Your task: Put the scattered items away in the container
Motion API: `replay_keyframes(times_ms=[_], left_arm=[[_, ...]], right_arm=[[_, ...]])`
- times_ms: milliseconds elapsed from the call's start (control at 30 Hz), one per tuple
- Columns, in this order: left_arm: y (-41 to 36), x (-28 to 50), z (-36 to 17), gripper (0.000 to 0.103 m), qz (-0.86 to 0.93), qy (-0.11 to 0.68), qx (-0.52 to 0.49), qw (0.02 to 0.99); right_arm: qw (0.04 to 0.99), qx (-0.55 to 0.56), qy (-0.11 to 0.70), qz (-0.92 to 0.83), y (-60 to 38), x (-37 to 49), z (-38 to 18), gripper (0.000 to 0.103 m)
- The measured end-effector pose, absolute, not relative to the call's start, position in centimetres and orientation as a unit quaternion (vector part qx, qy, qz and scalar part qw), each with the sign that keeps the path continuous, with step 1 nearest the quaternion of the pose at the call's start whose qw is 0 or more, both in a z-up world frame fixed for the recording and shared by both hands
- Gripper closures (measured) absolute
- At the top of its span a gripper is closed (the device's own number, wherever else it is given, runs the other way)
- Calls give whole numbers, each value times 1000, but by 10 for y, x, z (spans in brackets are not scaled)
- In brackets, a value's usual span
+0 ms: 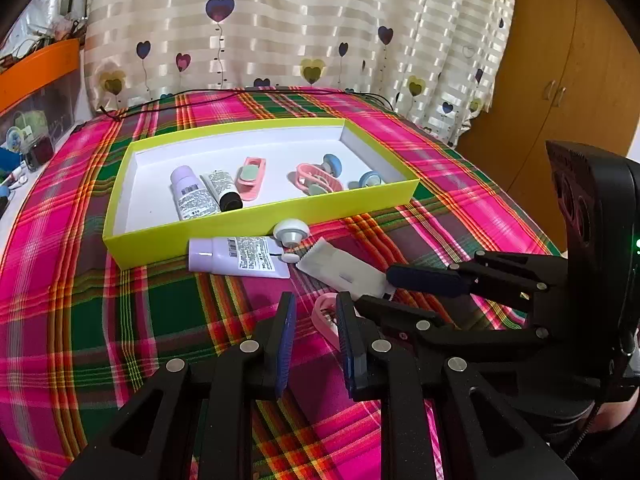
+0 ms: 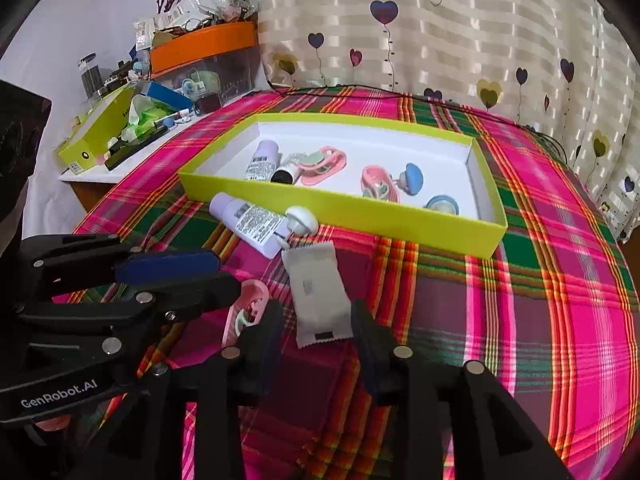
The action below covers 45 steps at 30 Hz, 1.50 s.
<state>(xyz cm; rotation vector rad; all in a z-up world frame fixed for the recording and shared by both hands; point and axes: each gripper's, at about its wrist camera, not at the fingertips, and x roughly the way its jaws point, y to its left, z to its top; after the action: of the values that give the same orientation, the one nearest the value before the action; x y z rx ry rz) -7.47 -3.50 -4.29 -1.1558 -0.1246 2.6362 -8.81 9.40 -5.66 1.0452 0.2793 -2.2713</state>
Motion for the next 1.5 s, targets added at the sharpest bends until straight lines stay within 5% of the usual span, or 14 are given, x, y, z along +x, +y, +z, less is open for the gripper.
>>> replay_keyframes(times_ms=[367, 433, 1500], left_arm=[[-40, -76, -42, 82, 908, -51, -395, 128], [-40, -76, -42, 81, 908, -51, -396, 129], [-33, -80, -56, 69, 901, -36, -419, 107]], right_arm=[[331, 407, 148, -838, 81, -105, -63, 63], [327, 406, 150, -840, 82, -103, -64, 69], [291, 415, 114, -855, 110, -95, -63, 71]])
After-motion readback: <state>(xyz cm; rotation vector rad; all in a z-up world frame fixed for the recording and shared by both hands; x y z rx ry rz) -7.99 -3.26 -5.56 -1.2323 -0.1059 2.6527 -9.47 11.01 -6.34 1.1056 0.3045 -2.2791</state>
